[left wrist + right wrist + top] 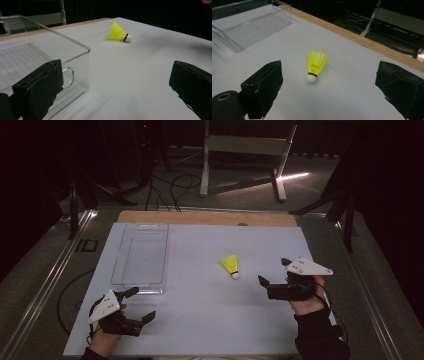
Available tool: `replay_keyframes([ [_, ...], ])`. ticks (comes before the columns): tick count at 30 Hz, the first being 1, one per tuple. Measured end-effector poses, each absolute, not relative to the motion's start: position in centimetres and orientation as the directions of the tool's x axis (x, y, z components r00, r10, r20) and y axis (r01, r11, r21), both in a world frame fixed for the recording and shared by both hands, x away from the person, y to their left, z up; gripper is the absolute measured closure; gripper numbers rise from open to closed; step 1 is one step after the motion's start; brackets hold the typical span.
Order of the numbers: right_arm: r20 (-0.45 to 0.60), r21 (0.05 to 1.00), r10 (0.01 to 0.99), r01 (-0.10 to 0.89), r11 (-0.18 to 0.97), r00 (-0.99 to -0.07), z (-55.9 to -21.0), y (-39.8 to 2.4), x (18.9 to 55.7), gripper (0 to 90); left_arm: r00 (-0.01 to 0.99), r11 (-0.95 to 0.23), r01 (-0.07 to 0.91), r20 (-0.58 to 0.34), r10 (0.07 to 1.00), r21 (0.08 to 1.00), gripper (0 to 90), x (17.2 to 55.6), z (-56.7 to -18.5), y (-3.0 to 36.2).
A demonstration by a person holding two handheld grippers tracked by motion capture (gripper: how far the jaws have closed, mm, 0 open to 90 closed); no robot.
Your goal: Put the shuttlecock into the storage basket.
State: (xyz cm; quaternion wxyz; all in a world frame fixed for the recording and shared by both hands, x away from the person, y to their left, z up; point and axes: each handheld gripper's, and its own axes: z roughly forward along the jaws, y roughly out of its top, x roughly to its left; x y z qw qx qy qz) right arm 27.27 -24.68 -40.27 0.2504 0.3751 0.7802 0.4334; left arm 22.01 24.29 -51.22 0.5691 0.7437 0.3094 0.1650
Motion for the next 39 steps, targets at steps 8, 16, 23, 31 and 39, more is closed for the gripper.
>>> replay_keyframes([
  [8, -0.101, 0.855, 0.783, 0.349, 0.384, -0.614, -39.3, -22.7, 28.9, 7.7, 0.756, -0.166, 0.270, -0.102, 0.647, 0.948, 0.2, 22.0, -51.2, 24.2],
  [16, -0.094, 0.845, 0.763, 0.354, 0.401, -0.639, -39.3, -20.5, 30.2, 7.7, 0.757, -0.167, 0.269, -0.101, 0.645, 0.948, 0.2, 21.9, -51.2, 24.2],
  [23, -0.066, 0.834, 0.761, 0.383, 0.397, -0.645, -39.9, -19.0, 31.4, 7.6, 0.759, -0.168, 0.268, -0.101, 0.643, 0.949, 0.2, 22.0, -51.2, 24.2],
  [31, -0.051, 0.819, 0.762, 0.410, 0.402, -0.646, -40.8, -17.5, 32.5, 7.6, 0.762, -0.173, 0.269, -0.099, 0.640, 0.947, 0.2, 21.9, -51.2, 24.2],
  [39, -0.032, 0.795, 0.770, 0.450, 0.406, -0.637, -42.2, -16.1, 33.5, 7.7, 0.765, -0.175, 0.268, -0.099, 0.636, 0.947, 0.2, 21.9, -51.2, 24.2],
])
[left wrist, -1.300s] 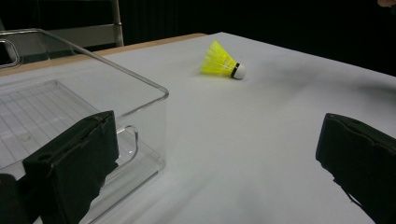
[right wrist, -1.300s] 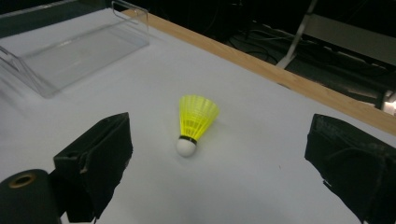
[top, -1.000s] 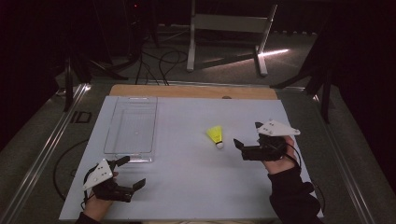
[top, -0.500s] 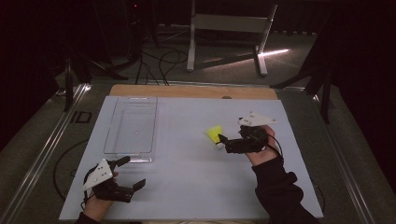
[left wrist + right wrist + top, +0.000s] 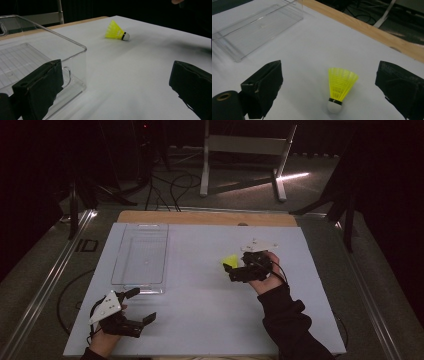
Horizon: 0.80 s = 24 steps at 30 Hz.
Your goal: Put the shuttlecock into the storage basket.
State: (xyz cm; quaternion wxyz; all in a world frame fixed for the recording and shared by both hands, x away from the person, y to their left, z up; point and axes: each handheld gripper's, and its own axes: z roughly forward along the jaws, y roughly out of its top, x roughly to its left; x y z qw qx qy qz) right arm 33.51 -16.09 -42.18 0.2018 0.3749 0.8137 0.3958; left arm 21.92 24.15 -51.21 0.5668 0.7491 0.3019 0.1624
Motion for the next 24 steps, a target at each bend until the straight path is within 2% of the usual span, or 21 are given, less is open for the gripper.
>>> replay_keyframes([
  [24, 0.009, 0.683, 0.811, 0.596, 0.422, -0.584, -47.4, -13.7, 35.8, 7.8, 0.769, -0.181, 0.265, -0.094, 0.632, 0.947, 0.2, 21.9, -51.2, 24.1],
])
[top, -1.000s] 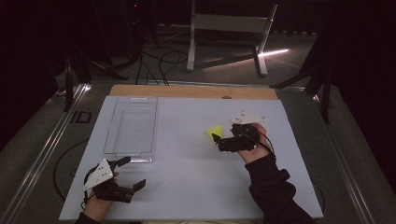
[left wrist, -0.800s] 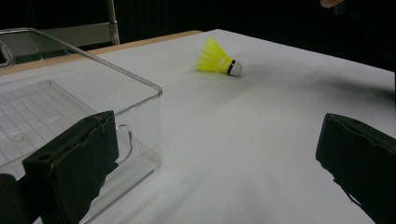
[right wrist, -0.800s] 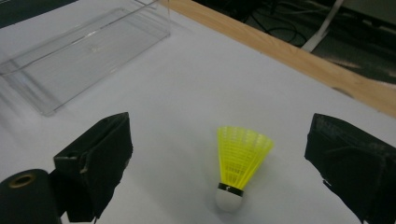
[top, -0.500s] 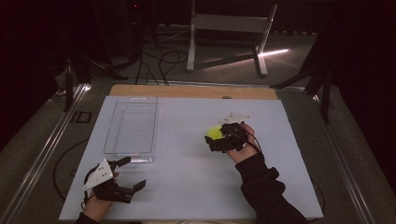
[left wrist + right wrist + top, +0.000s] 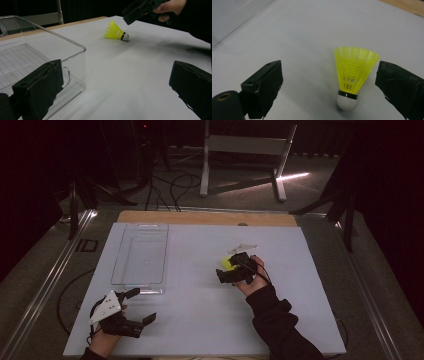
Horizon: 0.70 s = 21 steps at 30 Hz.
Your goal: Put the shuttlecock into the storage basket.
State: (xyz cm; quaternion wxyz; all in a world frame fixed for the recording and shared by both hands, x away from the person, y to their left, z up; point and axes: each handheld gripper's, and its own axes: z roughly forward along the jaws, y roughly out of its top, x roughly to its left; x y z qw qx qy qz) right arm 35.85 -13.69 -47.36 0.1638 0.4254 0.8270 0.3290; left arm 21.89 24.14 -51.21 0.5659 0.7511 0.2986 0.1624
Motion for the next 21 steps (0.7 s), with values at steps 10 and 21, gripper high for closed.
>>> replay_keyframes([
  [10, 0.045, 0.627, 0.846, 0.675, 0.391, -0.532, -48.9, -14.1, 36.7, 9.4, 0.770, -0.182, 0.266, -0.095, 0.631, 0.947, 0.2, 21.9, -51.2, 24.1],
  [21, 0.077, 0.523, 0.881, 0.771, 0.362, -0.466, -50.0, -14.3, 37.5, 15.1, 0.770, -0.180, 0.266, -0.097, 0.631, 0.947, 0.2, 21.9, -51.2, 24.1],
])
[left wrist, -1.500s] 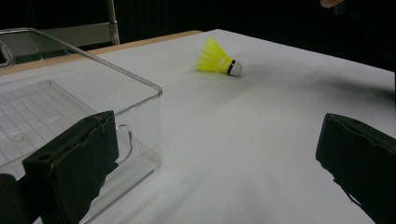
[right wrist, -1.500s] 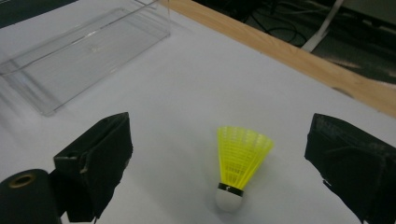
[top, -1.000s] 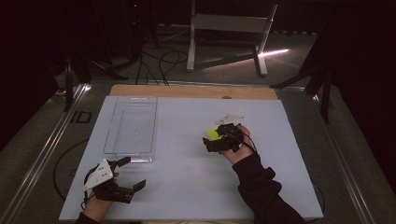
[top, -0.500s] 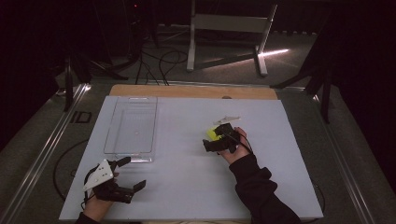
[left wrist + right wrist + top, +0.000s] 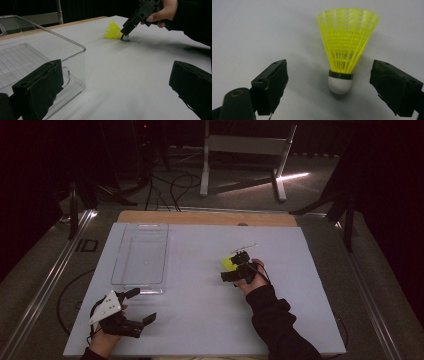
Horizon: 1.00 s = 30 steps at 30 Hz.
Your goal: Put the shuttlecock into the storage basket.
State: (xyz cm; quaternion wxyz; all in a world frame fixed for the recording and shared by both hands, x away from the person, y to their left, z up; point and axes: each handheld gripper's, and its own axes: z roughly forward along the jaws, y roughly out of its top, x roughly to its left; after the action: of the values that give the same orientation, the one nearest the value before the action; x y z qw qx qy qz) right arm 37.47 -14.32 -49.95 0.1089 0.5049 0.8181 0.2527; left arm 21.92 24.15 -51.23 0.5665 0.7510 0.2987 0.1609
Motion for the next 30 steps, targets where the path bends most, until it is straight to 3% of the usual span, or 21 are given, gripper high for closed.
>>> replay_keyframes([
  [7, 0.069, 0.471, 0.897, 0.807, 0.357, -0.438, -50.2, -14.3, 37.8, 22.9, 0.769, -0.178, 0.266, -0.098, 0.631, 0.947, 0.2, 21.9, -51.2, 24.1],
  [21, 0.054, 0.394, 0.891, 0.829, 0.396, -0.451, -50.9, -14.0, 38.4, 29.8, 0.768, -0.172, 0.267, -0.102, 0.633, 0.948, 0.2, 21.9, -51.2, 24.2],
  [30, 0.029, 0.343, 0.896, 0.846, 0.408, -0.444, -51.3, -14.1, 39.4, 47.0, 0.768, -0.173, 0.268, -0.102, 0.632, 0.948, 0.2, 21.9, -51.2, 24.2],
])
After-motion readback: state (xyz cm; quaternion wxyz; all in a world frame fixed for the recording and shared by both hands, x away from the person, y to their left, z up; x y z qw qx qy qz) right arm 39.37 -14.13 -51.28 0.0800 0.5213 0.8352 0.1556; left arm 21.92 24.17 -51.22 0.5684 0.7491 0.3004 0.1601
